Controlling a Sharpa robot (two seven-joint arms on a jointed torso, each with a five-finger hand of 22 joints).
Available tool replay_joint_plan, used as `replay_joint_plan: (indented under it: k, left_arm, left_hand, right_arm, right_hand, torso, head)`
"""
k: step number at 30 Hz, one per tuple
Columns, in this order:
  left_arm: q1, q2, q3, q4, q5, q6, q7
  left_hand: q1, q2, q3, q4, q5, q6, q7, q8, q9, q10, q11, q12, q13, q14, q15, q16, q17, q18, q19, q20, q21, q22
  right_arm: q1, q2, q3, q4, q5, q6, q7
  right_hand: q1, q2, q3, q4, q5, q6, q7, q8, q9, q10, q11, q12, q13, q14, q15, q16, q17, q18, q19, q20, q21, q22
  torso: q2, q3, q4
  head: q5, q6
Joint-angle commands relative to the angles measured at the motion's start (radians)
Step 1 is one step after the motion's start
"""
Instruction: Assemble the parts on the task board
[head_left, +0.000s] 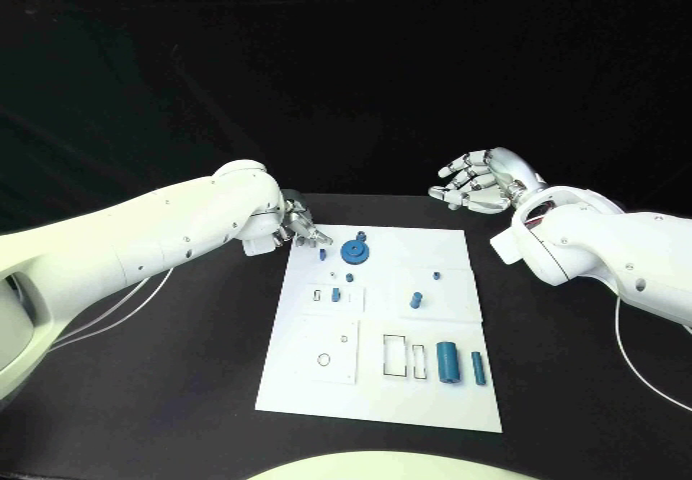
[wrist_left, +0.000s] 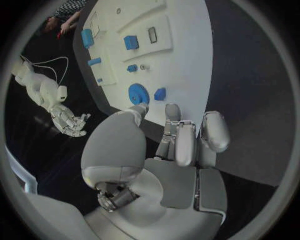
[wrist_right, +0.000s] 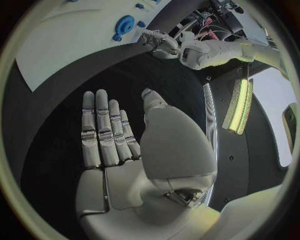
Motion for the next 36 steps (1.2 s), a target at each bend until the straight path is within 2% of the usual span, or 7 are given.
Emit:
replay_joint_plan:
  k: [1, 19, 23, 30, 36]
  left_arm:
    - [-0.001, 0.006, -0.001, -0.006, 0.010, 0.032, 0.014]
    - [-0.006, 0.024, -0.015, -0.026, 0.024, 0.044, 0.025]
    - [-0.007, 0.024, -0.016, -0.027, 0.025, 0.044, 0.026]
    - [-0.007, 0.025, -0.017, -0.027, 0.029, 0.045, 0.026]
    - [-0.007, 0.025, -0.017, -0.027, 0.037, 0.038, 0.029]
  left_hand:
    - [0.000, 0.011, -0.005, 0.000, -0.002, 0.004, -0.001, -0.006, -0.001, -0.003, 0.002, 0.005, -0.001, 0.035, 0.009, 0.004, 0.029, 0.006, 0.008, 0.002, 0.000, 0.002]
    - [0.013, 0.019, -0.003, -0.003, 0.000, 0.010, -0.002, -0.009, -0.006, 0.000, 0.001, 0.009, 0.001, 0.039, 0.008, 0.011, 0.039, 0.004, 0.014, 0.002, 0.004, 0.009]
    - [0.014, 0.019, -0.003, -0.003, 0.000, 0.011, -0.002, -0.009, -0.006, 0.001, 0.000, 0.009, 0.002, 0.039, 0.008, 0.012, 0.041, 0.004, 0.015, 0.002, 0.004, 0.010]
    - [0.033, 0.037, 0.003, -0.003, 0.002, 0.024, -0.005, -0.010, -0.012, 0.005, -0.002, 0.014, 0.003, 0.040, 0.006, 0.015, 0.044, 0.004, 0.017, 0.001, 0.006, 0.014]
    - [0.077, 0.058, 0.022, -0.007, 0.002, 0.036, -0.011, -0.011, -0.020, 0.011, -0.008, 0.019, 0.004, 0.042, 0.001, 0.019, 0.049, 0.003, 0.021, -0.002, 0.009, 0.021]
  right_arm:
    - [0.000, 0.001, 0.000, 0.001, -0.001, 0.013, 0.011]
    - [0.000, 0.003, 0.000, 0.000, -0.005, 0.014, 0.013]
    - [0.000, 0.005, 0.000, -0.001, -0.020, 0.013, 0.014]
    - [0.000, 0.007, 0.000, -0.003, -0.028, 0.013, 0.015]
    - [0.000, 0.008, 0.000, -0.004, -0.029, 0.014, 0.014]
  right_hand:
    - [0.003, 0.010, -0.004, -0.002, 0.006, -0.007, 0.056, 0.006, -0.001, -0.007, 0.003, 0.006, -0.001, -0.004, 0.003, -0.005, -0.001, 0.011, 0.000, 0.006, -0.003, -0.001]
    - [0.005, 0.013, -0.004, -0.002, 0.007, -0.007, 0.056, 0.007, -0.002, -0.007, 0.003, 0.007, -0.003, -0.003, 0.003, -0.007, -0.001, 0.011, 0.000, 0.006, -0.003, -0.003]
    - [0.006, 0.014, -0.003, -0.002, 0.008, -0.007, 0.056, 0.007, -0.002, -0.007, 0.003, 0.007, -0.003, -0.003, 0.003, -0.007, -0.001, 0.011, 0.000, 0.006, -0.003, -0.003]
    - [0.009, 0.016, -0.001, -0.003, 0.010, -0.007, 0.056, 0.008, -0.002, -0.008, 0.003, 0.008, -0.005, -0.003, 0.003, -0.009, -0.002, 0.011, 0.001, 0.006, -0.004, -0.005]
    - [0.012, 0.019, 0.001, -0.004, 0.013, -0.007, 0.056, 0.009, -0.003, -0.008, 0.003, 0.008, -0.006, -0.003, 0.003, -0.010, -0.002, 0.011, 0.001, 0.006, -0.004, -0.007]
  torso:
    - [0.000, 0.0000, 0.0003]
    - [-0.001, 0.0018, 0.0005]
    - [-0.001, 0.0011, -0.0001]
    - [-0.001, 0.0007, 0.0000]
    - [-0.001, 0.0005, 0.0002]
  head:
    - [0.001, 0.000]
    - [0.005, -0.004]
    - [0.004, -0.003]
    - [0.003, -0.004]
    - [0.003, -0.004]
